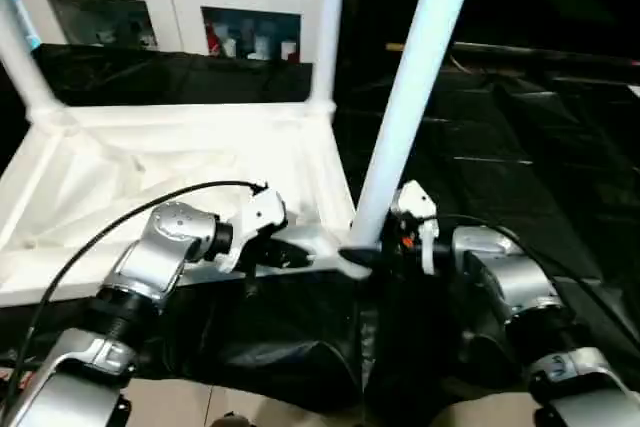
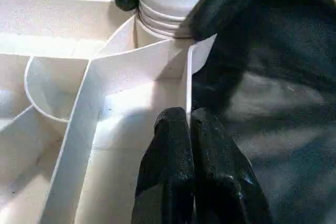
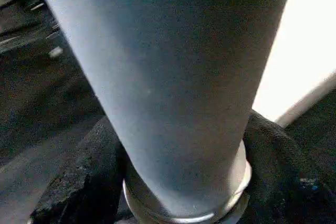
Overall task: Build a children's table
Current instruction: Rotate leg to tighten
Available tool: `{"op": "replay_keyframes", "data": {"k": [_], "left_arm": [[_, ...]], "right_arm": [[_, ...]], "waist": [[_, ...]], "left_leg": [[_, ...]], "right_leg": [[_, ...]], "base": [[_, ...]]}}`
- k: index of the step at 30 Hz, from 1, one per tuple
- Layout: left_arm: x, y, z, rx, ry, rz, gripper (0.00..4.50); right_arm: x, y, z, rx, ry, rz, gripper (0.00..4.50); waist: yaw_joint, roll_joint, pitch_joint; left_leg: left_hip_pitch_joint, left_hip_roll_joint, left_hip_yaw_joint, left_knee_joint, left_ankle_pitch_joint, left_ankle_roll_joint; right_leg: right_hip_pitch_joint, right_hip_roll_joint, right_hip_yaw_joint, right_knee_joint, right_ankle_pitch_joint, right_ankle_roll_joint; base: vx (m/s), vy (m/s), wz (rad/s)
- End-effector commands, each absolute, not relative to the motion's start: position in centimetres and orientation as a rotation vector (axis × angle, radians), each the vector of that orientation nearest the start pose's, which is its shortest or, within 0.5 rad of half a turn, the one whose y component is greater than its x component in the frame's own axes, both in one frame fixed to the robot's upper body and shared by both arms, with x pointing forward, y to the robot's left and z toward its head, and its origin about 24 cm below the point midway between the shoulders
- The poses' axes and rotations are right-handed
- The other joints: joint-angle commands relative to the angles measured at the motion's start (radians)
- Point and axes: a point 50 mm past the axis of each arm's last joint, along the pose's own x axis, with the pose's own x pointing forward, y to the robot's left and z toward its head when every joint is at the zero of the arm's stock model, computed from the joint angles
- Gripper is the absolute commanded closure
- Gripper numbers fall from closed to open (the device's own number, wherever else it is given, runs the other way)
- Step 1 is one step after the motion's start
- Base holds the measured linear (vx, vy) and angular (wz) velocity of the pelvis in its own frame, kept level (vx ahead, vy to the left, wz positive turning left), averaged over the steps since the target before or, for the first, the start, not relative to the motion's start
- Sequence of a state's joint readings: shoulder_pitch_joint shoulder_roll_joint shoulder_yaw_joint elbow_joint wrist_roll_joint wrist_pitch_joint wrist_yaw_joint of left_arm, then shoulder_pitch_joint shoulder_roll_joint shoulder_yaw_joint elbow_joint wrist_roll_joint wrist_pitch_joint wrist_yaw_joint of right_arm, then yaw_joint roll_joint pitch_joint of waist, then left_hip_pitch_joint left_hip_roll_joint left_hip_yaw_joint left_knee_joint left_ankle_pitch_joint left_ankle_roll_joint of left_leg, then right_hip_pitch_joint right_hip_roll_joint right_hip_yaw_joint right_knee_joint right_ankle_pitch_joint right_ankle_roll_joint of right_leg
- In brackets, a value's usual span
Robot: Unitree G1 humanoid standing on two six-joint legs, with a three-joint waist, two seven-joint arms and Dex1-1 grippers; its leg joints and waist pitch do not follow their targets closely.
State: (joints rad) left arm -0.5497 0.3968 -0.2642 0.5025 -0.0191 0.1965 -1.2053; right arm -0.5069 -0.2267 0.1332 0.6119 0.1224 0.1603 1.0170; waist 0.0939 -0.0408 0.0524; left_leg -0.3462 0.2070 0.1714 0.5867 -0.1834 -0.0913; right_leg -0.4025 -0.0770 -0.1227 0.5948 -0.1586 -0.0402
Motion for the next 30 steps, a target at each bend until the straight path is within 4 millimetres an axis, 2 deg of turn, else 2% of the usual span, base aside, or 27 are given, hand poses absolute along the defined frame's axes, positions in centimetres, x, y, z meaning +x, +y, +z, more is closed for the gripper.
{"op": "replay_keyframes", "data": {"k": [1,3,4,5,6,9,13,14,15,17,19,21,26,30], "left_arm": [[32.2,11.8,6.1,0.319,0.404,-1.243,4.50],[33.0,10.8,6.3,0.311,0.374,-1.174,4.50],[33.0,10.8,6.3,0.311,0.374,-1.174,4.50],[33.3,10.5,6.3,0.311,0.365,-1.138,4.50],[33.5,10.3,6.3,0.309,0.362,-1.120,4.50],[34.5,8.8,6.4,0.286,0.338,-1.005,4.50],[34.6,8.0,6.5,0.281,0.318,-0.979,4.50],[34.6,7.8,6.5,0.278,0.317,-0.985,4.50],[34.2,7.4,6.5,0.277,0.303,-1.036,4.50],[33.9,7.4,6.5,0.281,0.289,-1.078,4.50],[33.6,7.6,6.5,0.281,0.281,-1.108,4.50],[33.4,7.8,6.4,0.281,0.282,-1.132,4.50],[32.6,8.7,6.2,0.296,0.299,-1.218,4.50],[31.9,9.9,6.0,0.312,0.326,-1.300,4.50]], "right_arm": [[31.9,-10.1,2.5,-0.007,0.359,0.974,1.78],[32.6,-9.3,2.1,0.040,0.348,0.827,1.78],[32.6,-9.3,2.1,0.040,0.348,0.827,1.78],[32.7,-9.0,2.0,0.059,0.345,0.776,1.78],[32.9,-8.8,1.9,0.071,0.346,0.747,1.78],[33.4,-7.1,1.5,0.146,0.361,0.596,1.78],[33.3,-5.5,1.9,0.127,0.327,0.627,1.78],[33.2,-5.0,2.1,0.118,0.313,0.648,1.22],[33.2,-4.6,2.5,0.123,0.282,0.688,1.08],[33.3,-4.8,2.8,0.144,0.269,0.726,1.02],[33.3,-5.0,3.0,0.129,0.262,0.751,0.72],[33.4,-5.3,3.2,0.092,0.254,0.784,0.55],[33.1,-6.9,3.6,-0.014,0.233,0.939,0.55],[32.8,-8.7,3.8,-0.075,0.242,1.048,0.55]], "waist": [[-0.005,0.007,-0.057],[-0.011,0.004,-0.058],[-0.012,0.005,-0.058],[-0.011,0.005,-0.061],[-0.011,0.008,-0.060],[-0.009,0.008,-0.064],[-0.005,0.010,-0.067],[-0.005,0.010,-0.066],[-0.005,0.010,-0.066],[-0.005,0.010,-0.063],[-0.006,0.011,-0.064],[-0.006,0.010,-0.064],[-0.004,0.008,-0.065],[-0.002,0.010,-0.065]], "left_leg": [[0.010,0.024,-0.010,-0.069,-0.263,0.009],[0.004,0.025,-0.013,-0.072,-0.259,0.004],[0.004,0.024,-0.012,-0.071,-0.258,0.004],[0.007,0.025,-0.013,-0.071,-0.256,0.005],[0.008,0.027,-0.011,-0.072,-0.251,0.009],[0.004,0.027,-0.009,-0.071,-0.226,0.010],[0.000,0.029,-0.007,-0.072,-0.199,0.014],[0.000,0.029,-0.006,-0.073,-0.201,0.017],[0.000,0.029,-0.006,-0.073,-0.205,0.020],[-0.001,0.027,-0.006,-0.074,-0.217,0.026],[-0.001,0.028,-0.007,-0.074,-0.219,0.026],[-0.001,0.029,-0.007,-0.074,-0.215,0.029],[-0.005,0.029,-0.005,-0.071,-0.198,0.043],[-0.003,0.033,-0.004,-0.072,-0.181,0.058]], "right_leg": [[0.042,-0.084,0.054,-0.106,-0.548,-0.069],[0.047,-0.084,0.053,-0.105,-0.547,-0.060],[0.045,-0.084,0.053,-0.107,-0.545,-0.057],[0.046,-0.084,0.054,-0.105,-0.526,-0.062],[0.041,-0.083,0.058,-0.104,-0.499,-0.072],[0.045,-0.082,0.061,-0.093,-0.434,-0.091],[0.051,-0.081,0.064,-0.081,-0.348,-0.112],[0.051,-0.082,0.064,-0.082,-0.345,-0.114],[0.051,-0.082,0.064,-0.082,-0.344,-0.116],[0.053,-0.083,0.063,-0.086,-0.371,-0.111],[0.053,-0.084,0.064,-0.088,-0.389,-0.105],[0.053,-0.083,0.064,-0.086,-0.375,-0.110],[0.059,-0.084,0.065,-0.080,-0.337,-0.128],[0.057,-0.081,0.067,-0.074,-0.302,-0.145]], "base": [[0.000,0.000,0.00],[0.000,0.000,0.00],[0.000,0.000,0.00],[0.000,0.000,0.00],[0.000,0.000,0.00],[0.000,0.000,0.00],[0.000,0.000,0.00],[0.000,0.000,0.00],[0.000,0.000,0.00],[0.000,0.000,0.00],[0.000,0.000,0.00],[0.000,0.000,0.00],[0.000,0.000,0.00],[0.000,0.000,0.00]]}}
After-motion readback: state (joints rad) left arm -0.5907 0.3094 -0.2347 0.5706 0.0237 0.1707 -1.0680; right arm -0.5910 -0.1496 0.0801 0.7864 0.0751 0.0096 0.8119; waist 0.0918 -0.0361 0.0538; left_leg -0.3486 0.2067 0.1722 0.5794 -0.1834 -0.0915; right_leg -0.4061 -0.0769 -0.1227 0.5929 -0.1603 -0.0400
